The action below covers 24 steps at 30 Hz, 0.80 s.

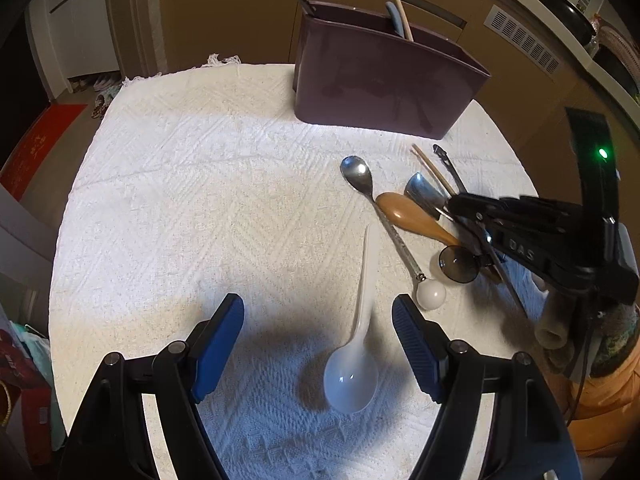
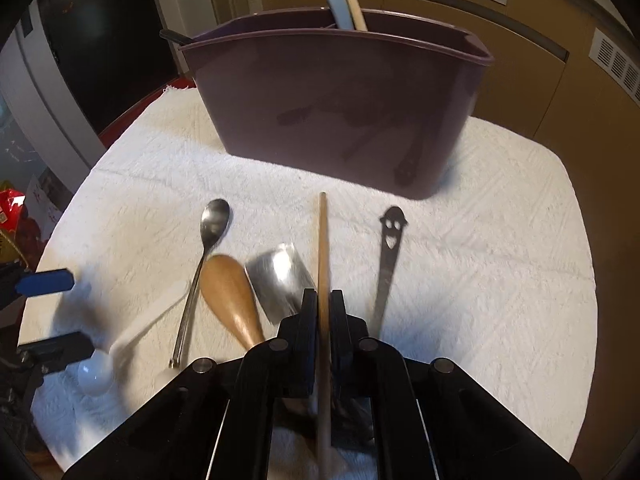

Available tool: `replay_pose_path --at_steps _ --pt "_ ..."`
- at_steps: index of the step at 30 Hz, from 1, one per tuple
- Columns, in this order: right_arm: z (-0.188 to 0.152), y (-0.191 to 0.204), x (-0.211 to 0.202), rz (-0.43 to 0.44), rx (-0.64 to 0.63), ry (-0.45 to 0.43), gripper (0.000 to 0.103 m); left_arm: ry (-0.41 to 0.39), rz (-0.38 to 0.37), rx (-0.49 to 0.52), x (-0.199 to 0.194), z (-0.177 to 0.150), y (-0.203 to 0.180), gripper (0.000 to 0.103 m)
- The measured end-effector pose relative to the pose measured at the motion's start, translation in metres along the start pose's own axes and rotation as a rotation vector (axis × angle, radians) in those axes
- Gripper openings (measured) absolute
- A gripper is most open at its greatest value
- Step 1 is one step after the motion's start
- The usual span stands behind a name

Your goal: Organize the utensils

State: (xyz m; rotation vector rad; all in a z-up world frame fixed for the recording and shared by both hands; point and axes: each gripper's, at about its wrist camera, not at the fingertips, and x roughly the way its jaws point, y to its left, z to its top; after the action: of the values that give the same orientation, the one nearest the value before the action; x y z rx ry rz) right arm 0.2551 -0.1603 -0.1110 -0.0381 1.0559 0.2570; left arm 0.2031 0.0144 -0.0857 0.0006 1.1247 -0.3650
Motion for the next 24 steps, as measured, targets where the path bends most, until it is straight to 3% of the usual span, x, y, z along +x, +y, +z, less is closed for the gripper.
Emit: replay_pose_path --at_steps 5,10,14,20,24 --pt "-0.026 -0.028 -0.030 0.000 0.079 -0.043 0.006 -0.030 -0.007 0.020 0.002 0.020 -0.012 0.073" --pt "-0.053 -0.065 -0.050 -0.026 0.184 -0.083 0.006 -0.004 -0.056 0.026 0.024 0.056 -0.031 0.072" --pt "-0.070 -0.072 -0.049 -0.005 0.206 -0.091 0.006 0.025 -0.001 -0.002 0.051 0.083 -0.040 0.056" --pt "-0.080 -0.075 -0.050 0.031 0.207 -0.127 0.008 0.067 0.070 -0.043 0.080 0.095 -0.039 0.054" --pt "-0.082 -0.078 -0.047 0.052 0.216 -0.138 0.008 0.043 0.149 0.032 0.087 0.095 -0.047 0.054"
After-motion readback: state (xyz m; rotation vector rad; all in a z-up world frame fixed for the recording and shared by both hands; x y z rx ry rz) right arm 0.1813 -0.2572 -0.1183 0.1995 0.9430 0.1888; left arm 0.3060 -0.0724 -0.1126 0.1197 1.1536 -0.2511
